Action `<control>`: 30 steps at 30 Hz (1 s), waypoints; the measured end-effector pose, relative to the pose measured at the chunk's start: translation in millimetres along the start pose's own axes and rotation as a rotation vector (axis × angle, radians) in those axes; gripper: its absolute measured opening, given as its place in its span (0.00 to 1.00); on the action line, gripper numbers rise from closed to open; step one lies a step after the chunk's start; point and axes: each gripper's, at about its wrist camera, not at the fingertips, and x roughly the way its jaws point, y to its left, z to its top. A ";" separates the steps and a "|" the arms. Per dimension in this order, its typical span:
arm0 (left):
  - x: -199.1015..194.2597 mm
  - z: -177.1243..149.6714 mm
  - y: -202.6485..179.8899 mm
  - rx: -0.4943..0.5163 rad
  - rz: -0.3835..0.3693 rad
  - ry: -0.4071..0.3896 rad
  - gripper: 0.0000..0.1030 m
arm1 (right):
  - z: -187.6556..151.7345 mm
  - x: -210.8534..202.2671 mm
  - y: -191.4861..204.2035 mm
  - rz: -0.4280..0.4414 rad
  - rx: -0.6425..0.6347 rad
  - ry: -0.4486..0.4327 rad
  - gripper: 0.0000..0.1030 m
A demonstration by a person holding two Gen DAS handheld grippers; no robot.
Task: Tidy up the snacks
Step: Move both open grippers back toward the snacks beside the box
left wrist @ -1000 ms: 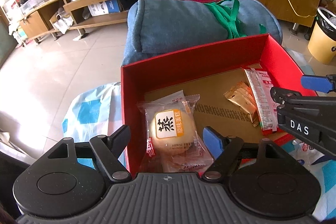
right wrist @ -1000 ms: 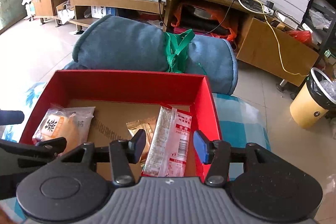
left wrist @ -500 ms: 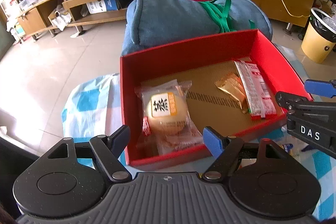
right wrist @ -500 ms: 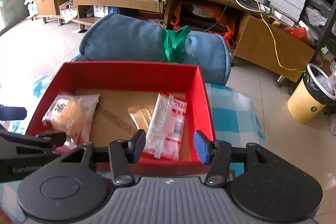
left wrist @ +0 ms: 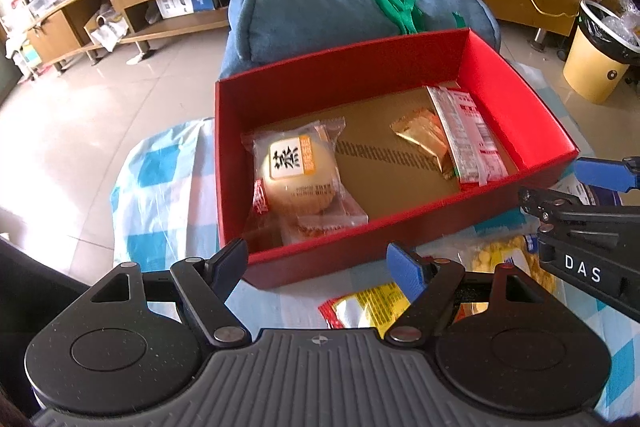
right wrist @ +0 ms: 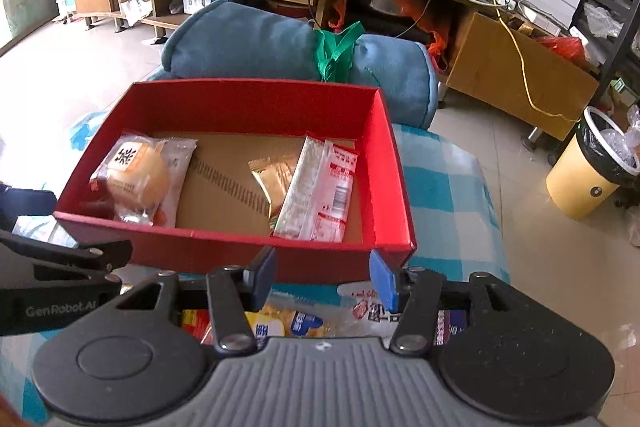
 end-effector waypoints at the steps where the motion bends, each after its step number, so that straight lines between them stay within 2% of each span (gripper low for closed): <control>1: 0.2 -1.9 -0.3 0.001 0.000 0.003 0.79 | -2.0 -0.1 0.3 -0.001 -0.002 0.004 0.48; 18: 9.7 -28.6 -11.5 0.027 -0.028 0.061 0.79 | -36.4 2.1 -3.3 0.027 0.019 0.092 0.48; 22: 22.0 -26.5 -13.3 0.048 -0.092 0.089 0.80 | -39.0 5.4 -9.5 0.028 0.031 0.108 0.49; 26: 36.8 -20.6 -14.8 0.074 -0.196 0.117 0.81 | -41.6 11.3 -17.0 0.034 0.051 0.134 0.49; 30: 46.6 -18.1 -18.7 0.122 -0.252 0.120 0.82 | -41.7 13.9 -21.6 0.043 0.065 0.144 0.50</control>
